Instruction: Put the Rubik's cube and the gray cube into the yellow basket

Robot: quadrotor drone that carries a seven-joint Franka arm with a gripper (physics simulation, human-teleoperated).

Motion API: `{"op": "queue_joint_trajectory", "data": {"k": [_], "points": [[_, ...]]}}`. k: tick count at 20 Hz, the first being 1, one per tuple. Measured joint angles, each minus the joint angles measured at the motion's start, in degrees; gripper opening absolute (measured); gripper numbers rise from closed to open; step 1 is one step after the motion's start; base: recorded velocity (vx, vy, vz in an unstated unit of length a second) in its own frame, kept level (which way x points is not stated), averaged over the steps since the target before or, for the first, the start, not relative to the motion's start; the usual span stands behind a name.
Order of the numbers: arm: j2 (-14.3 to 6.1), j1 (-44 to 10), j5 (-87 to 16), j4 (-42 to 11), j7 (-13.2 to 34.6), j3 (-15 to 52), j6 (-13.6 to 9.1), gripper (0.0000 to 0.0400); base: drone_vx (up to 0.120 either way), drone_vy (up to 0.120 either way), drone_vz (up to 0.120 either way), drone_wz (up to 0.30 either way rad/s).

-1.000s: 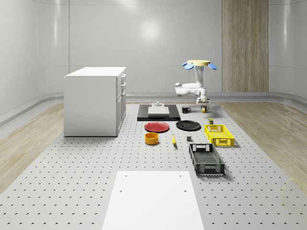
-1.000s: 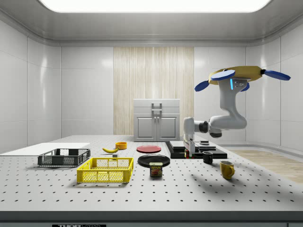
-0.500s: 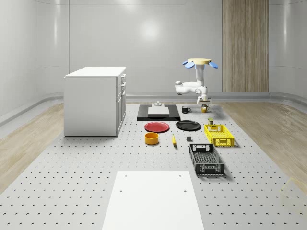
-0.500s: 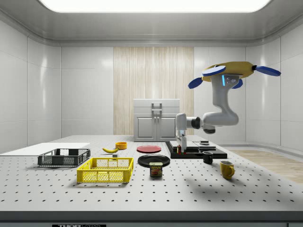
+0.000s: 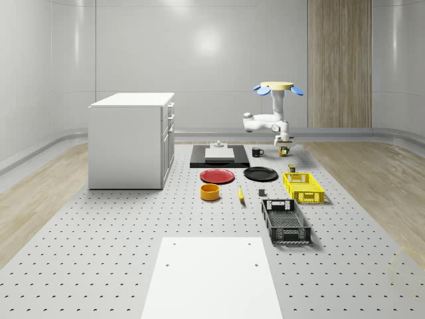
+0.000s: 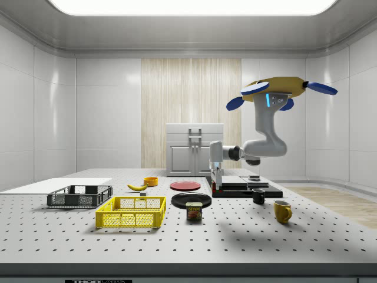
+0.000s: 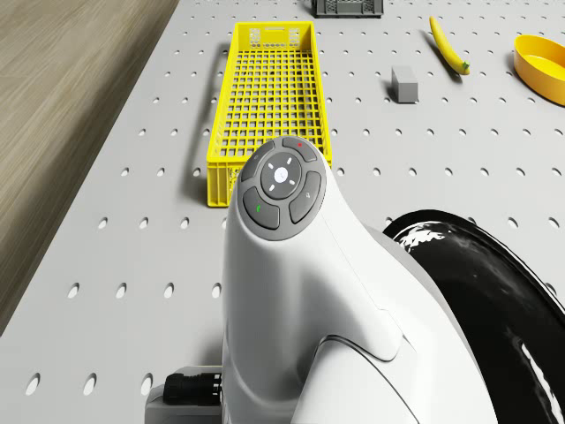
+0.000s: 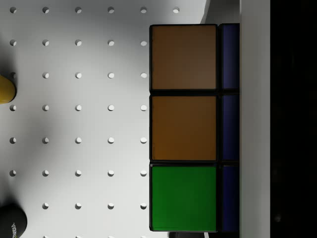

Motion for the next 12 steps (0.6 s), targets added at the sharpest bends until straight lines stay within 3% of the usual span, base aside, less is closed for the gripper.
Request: {"op": "queue_joint_trajectory", "data": {"k": [12], "points": [[-1.79, -0.27, 0.73, 0.06, 0.24, 0.28, 1.67, 0.0325, 0.12, 0.007, 0.0, 0.0]]}}
